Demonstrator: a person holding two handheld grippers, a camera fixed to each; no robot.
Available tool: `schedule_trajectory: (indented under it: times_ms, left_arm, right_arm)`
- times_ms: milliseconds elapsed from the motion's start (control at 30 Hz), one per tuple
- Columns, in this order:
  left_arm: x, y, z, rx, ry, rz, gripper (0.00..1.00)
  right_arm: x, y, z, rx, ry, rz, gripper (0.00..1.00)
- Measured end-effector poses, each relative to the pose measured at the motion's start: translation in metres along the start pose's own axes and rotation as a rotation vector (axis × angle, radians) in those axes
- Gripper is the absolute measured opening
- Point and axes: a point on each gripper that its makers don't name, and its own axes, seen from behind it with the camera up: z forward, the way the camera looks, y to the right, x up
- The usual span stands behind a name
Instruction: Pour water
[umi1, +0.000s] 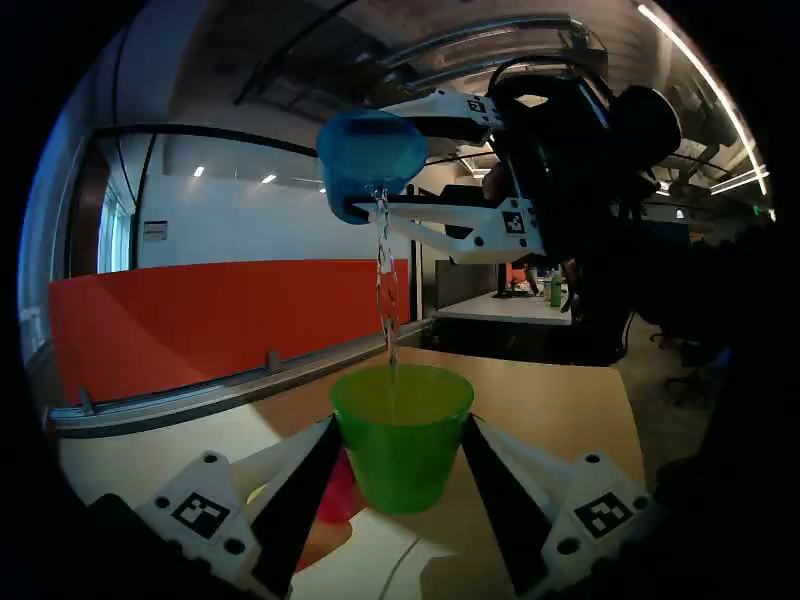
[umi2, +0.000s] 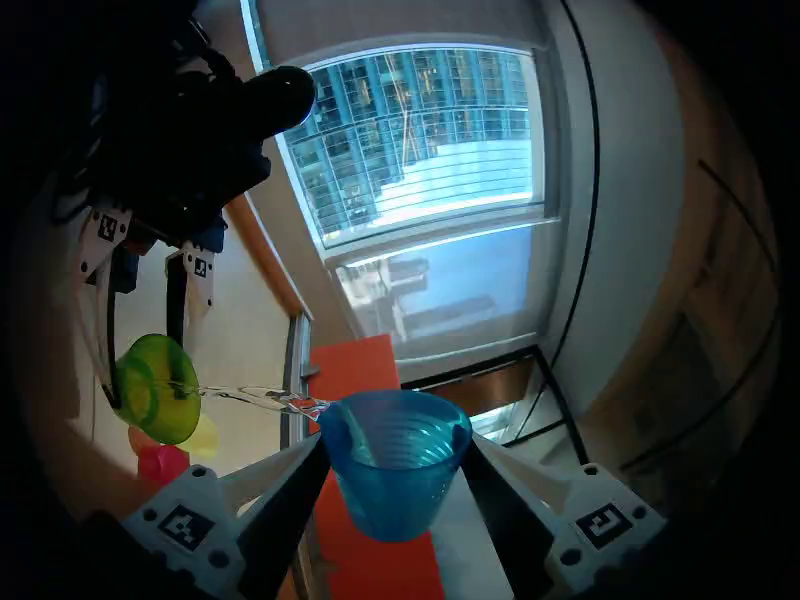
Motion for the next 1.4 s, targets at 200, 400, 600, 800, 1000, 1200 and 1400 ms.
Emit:
schedule_trajectory:
  times_ms: [200, 400, 600, 800, 1000, 1200, 1400]
  left_arm:
    - [0.000, 0.000, 0.000, -0.001, 0.001, -0.002, 0.83]
    - [0.000, 0.001, 0.001, -0.002, 0.000, -0.003, 0.82]
    - [0.000, 0.001, 0.001, -0.003, 0.003, -0.007, 0.82]
    - [0.000, 0.000, 0.002, -0.003, 0.002, -0.007, 0.82]
    - [0.000, 0.000, 0.002, -0.004, 0.004, -0.011, 0.82]
    - [-0.001, -0.002, 0.003, -0.001, 0.004, -0.011, 0.82]
    - [-0.001, -0.002, 0.002, 0.000, 0.004, -0.013, 0.82]
  right_arm:
    - [0.000, 0.003, 0.001, -0.005, -0.002, -0.028, 0.89]
    - [-0.001, 0.006, 0.003, -0.008, -0.003, -0.061, 0.89]
    - [-0.001, 0.009, 0.005, -0.012, -0.004, -0.091, 0.89]
    - [-0.001, 0.012, 0.007, -0.016, -0.008, -0.126, 0.89]
    - [-0.001, 0.013, 0.008, -0.020, -0.009, -0.154, 0.89]
    - [0.000, 0.016, 0.008, -0.028, -0.012, -0.187, 0.89]
    - [0.002, 0.019, 0.009, -0.035, -0.013, -0.216, 0.89]
